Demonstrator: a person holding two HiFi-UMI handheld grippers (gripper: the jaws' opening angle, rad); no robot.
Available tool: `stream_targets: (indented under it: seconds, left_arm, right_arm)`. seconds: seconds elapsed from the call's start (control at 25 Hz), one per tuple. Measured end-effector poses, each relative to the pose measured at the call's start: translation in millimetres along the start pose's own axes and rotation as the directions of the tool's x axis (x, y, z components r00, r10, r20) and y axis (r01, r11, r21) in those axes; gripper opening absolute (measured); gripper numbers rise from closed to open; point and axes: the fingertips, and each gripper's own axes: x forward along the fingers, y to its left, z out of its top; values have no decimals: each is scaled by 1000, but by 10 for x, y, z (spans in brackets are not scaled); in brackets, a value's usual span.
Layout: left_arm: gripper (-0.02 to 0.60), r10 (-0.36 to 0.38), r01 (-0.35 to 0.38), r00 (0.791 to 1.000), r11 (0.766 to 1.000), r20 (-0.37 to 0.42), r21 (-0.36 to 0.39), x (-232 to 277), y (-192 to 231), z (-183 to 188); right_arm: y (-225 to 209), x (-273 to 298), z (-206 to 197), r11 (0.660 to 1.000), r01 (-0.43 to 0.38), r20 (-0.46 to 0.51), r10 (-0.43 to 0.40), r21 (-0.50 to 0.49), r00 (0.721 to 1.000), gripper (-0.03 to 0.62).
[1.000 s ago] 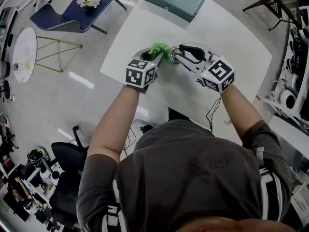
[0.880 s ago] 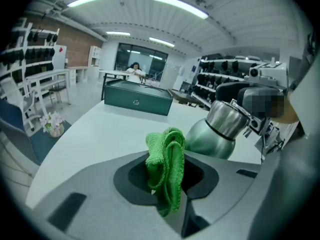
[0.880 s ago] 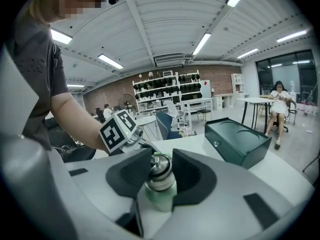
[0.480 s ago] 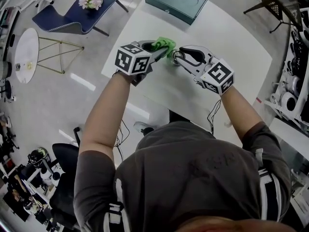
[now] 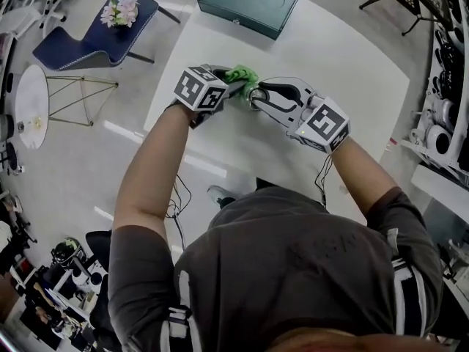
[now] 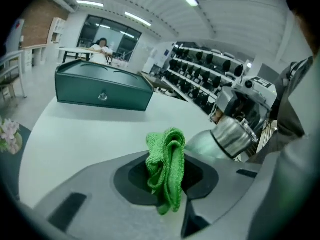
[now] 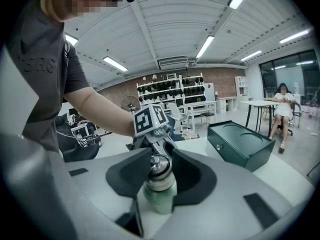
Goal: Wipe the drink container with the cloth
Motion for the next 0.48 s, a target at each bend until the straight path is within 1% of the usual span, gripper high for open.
stream_targets:
  seconds: [0.08, 0.12, 0.2, 0.24, 0.28, 0.32, 0.4, 0.44, 0.48]
  left_arm:
    - [84, -10, 12, 999, 999, -48, 40, 57, 24, -36]
    - [84, -29, 34, 997, 997, -75, 65, 63, 21, -34]
    - [84, -105, 119, 986, 987, -131, 104, 48, -12, 25]
    - [84, -164, 180, 975, 978, -149, 103, 38, -43, 94]
    - [84, -234, 249, 960, 965, -155, 88, 33, -85, 185]
    - [84, -307, 319, 939, 946, -153, 63, 36, -134, 285]
    - [84, -435, 442, 887, 897, -154, 12, 80, -232, 447]
    - [84, -480, 486, 862, 874, -166, -5, 121, -276, 487]
    - [84, -510, 517, 840, 856, -185, -17, 172, -315, 497]
  right_arm:
    - [2, -1, 6, 1000, -3, 3, 3, 2, 1000, 121]
    - [6, 3, 13, 1000, -7, 2, 7, 2, 1000, 121]
    - [11, 10, 21, 1000, -14, 0, 14, -1, 1000, 121]
    - [10, 9, 19, 1000, -17, 0, 17, -2, 1000, 121]
    - [9, 4, 15, 1000, -19, 0, 19, -3, 1000, 121]
    - [9, -2, 10, 1000, -20, 0, 20, -5, 1000, 121]
    - [13, -12, 1, 1000, -21, -1, 21, -7, 1000, 121]
    - [15, -13, -1, 1000, -21, -3, 21, -9, 1000, 121]
    - [15, -10, -2, 1000, -22, -5, 22, -10, 1000, 121]
